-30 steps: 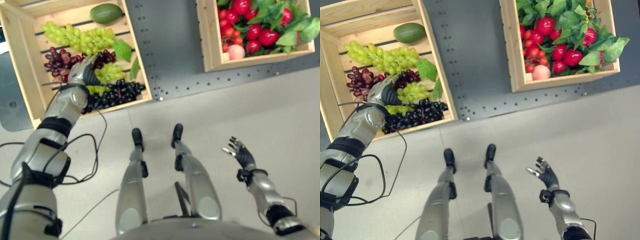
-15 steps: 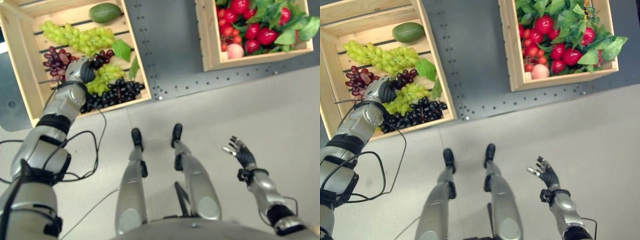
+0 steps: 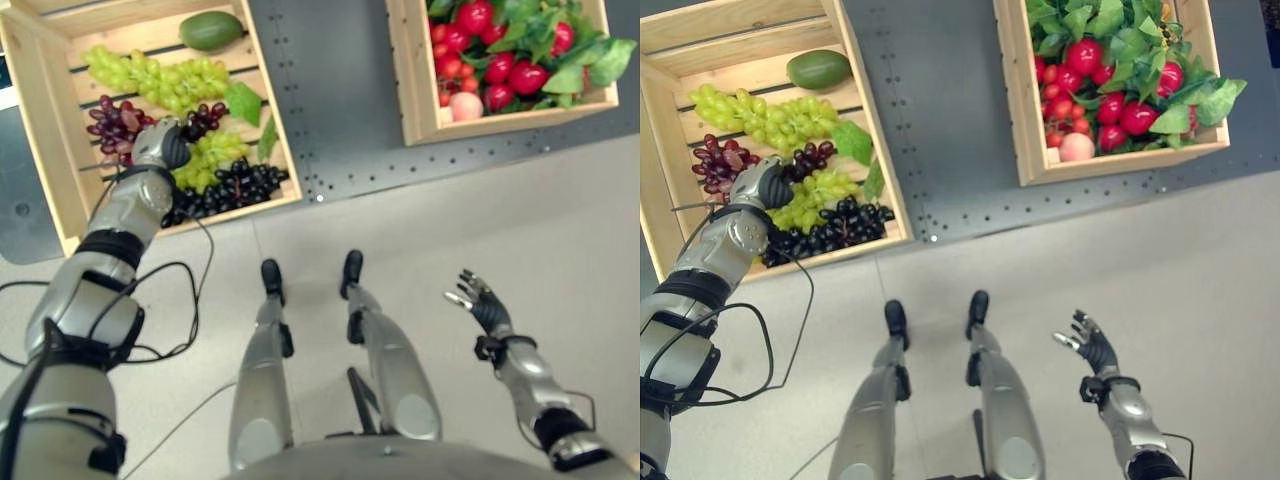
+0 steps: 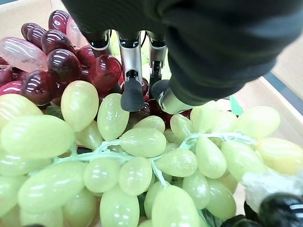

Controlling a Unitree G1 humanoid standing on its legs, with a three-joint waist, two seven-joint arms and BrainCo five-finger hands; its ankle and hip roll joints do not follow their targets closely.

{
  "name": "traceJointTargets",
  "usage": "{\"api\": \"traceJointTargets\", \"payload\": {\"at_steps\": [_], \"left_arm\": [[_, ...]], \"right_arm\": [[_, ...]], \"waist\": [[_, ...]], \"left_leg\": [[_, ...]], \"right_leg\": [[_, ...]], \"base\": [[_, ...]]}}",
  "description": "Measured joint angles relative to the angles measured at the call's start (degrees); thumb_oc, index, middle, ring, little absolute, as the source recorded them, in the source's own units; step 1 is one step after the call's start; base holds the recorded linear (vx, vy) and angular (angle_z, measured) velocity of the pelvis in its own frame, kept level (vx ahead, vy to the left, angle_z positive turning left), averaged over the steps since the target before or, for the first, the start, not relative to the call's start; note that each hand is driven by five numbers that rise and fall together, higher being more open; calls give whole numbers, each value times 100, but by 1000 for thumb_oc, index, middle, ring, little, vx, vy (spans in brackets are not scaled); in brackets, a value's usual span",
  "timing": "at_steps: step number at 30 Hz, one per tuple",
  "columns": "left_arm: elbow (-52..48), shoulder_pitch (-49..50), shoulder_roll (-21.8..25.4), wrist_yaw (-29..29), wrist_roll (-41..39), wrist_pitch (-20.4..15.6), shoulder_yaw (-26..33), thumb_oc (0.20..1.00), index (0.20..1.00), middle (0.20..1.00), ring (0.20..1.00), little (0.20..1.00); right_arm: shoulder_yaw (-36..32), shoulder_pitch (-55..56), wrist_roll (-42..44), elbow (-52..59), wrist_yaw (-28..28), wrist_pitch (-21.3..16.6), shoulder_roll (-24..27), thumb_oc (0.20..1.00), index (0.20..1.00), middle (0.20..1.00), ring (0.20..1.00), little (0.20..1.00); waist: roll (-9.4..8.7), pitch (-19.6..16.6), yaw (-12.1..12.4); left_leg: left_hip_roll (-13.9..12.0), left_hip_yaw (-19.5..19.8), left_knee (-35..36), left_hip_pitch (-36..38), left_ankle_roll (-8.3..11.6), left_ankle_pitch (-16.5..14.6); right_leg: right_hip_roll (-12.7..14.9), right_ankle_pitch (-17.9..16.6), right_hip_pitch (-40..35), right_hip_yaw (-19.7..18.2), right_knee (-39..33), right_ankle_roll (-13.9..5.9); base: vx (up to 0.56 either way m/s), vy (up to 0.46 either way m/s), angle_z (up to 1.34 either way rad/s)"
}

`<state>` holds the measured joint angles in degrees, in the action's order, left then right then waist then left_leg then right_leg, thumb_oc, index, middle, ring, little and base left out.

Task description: Pick up the fruits from the basket on one side to the basket on the other side

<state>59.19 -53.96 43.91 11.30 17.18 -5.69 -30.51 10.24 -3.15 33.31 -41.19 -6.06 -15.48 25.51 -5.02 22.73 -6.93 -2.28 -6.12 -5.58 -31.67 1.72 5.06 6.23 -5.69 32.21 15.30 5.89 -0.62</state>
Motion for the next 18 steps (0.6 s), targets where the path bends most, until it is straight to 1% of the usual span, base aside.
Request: {"api": "traceJointTargets", "payload": {"at_steps": [7, 10, 13, 14, 16, 17, 18], "left_arm": [[-27, 111, 4, 0, -11, -7, 2, 200, 200, 200, 200, 200], [-411, 450, 23, -13, -55, 6, 52, 200, 200, 200, 200, 200], [-1068, 834, 120, -64, -158, -5, 206, 200, 200, 200, 200, 200], [-1593, 1226, 208, -177, -258, -30, 376, 200, 200, 200, 200, 200], [-2009, 1624, 256, -331, -307, -77, 510, 200, 200, 200, 200, 200], [-2288, 1983, 251, -409, -341, -124, 500, 200, 200, 200, 200, 200], [-2768, 2419, 259, -497, -344, -135, 765, 200, 200, 200, 200, 200]], "right_arm": [[8, -4, -2, -24, 4, 0, -1, 1000, 1000, 1000, 1000, 1000], [54, -12, -4, -39, 5, 0, 2, 1000, 1000, 1000, 1000, 1000], [53, -11, -4, -53, 2, 0, 5, 1000, 1000, 1000, 1000, 1000], [40, 9, -6, -67, 4, 0, 8, 1000, 1000, 1000, 1000, 1000], [16, 20, -7, -90, -3, 0, 8, 1000, 1000, 1000, 1000, 1000], [-58, 68, -9, -94, -6, -1, 11, 1000, 1000, 1000, 1000, 1000], [-124, 96, -13, -104, -13, -1, 11, 1000, 1000, 1000, 1000, 1000]], "waist": [[4, -2, 25], [29, -11, 40], [66, -30, 139], [89, -28, 167], [134, -19, 206], [220, -50, 256], [266, -38, 301]], "left_leg": [[5, -1, 4, 89, -1, 3], [10, 3, 57, 247, 0, 2], [11, 4, 70, 294, 0, 5], [13, 9, 87, 371, 0, 6], [20, 18, 125, 494, 0, 6], [15, 44, 151, 515, 1, 5], [26, 53, 210, 546, -3, 27]], "right_leg": [[14, 1, -71, 0, 11, 0], [16, 10, -218, 2, -18, -3], [19, 9, -251, 1, -19, -2], [20, 16, -332, 4, -30, -5], [27, 35, -445, 12, -46, -20], [34, 58, -486, 39, -66, -50], [38, 59, -499, 65, -80, -53]], "base": [[0, 0, 0], [0, 0, 0], [0, 0, 0], [0, 0, 0], [11, -20, 5], [14, -22, 7], [8, -10, 7]]}}
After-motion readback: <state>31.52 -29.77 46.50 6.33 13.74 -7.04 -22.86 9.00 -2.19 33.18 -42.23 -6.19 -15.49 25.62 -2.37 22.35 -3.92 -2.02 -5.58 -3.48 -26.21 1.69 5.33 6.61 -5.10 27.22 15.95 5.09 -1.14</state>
